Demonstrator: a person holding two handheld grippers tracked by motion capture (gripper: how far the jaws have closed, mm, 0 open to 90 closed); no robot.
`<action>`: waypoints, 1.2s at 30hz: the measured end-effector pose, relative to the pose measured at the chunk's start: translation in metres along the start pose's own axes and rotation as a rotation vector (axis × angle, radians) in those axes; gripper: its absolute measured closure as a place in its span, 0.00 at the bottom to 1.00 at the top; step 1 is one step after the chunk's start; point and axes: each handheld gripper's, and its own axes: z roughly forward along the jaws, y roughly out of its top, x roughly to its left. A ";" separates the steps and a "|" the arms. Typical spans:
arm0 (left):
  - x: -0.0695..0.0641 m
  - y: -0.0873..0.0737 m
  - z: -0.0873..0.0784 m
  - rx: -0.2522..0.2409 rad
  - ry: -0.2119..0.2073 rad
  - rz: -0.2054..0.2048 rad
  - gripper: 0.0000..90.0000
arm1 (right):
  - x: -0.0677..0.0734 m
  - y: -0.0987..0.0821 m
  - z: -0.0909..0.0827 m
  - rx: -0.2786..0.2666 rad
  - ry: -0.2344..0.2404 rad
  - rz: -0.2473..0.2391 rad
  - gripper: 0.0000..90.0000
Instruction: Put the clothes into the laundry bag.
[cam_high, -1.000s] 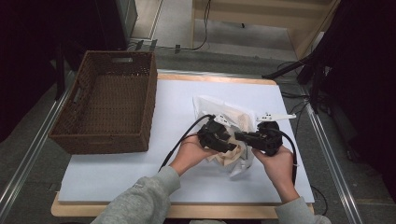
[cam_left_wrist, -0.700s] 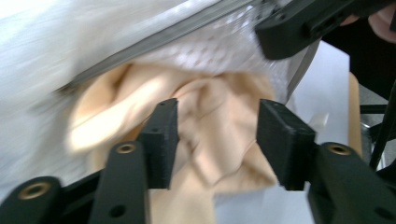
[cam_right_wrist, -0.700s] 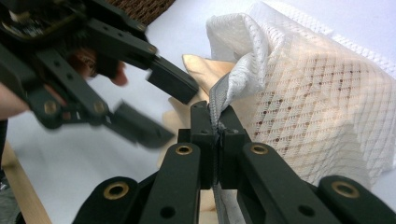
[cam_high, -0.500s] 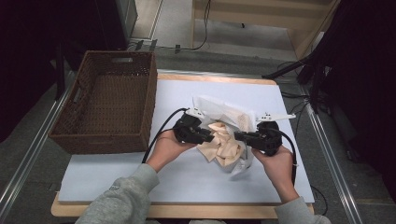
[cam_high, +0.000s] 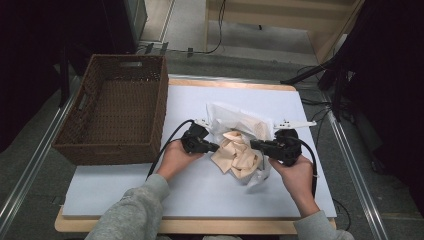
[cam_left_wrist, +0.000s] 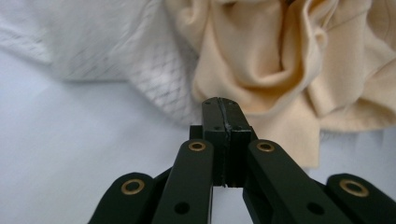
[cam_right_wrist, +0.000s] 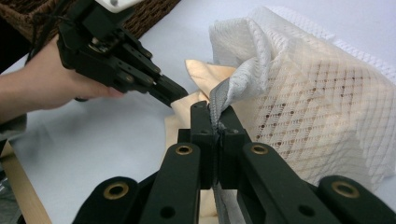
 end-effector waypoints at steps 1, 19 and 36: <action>-0.003 0.003 0.002 -0.006 -0.007 0.004 1.00 | 0.000 0.000 0.000 0.001 0.002 0.002 0.99; -0.045 0.049 0.033 -0.065 -0.053 0.065 1.00 | 0.004 -0.001 0.007 0.020 0.008 -0.008 0.99; -0.037 0.073 0.061 -0.046 0.058 0.007 1.00 | 0.013 -0.019 -0.017 0.020 0.035 0.003 0.99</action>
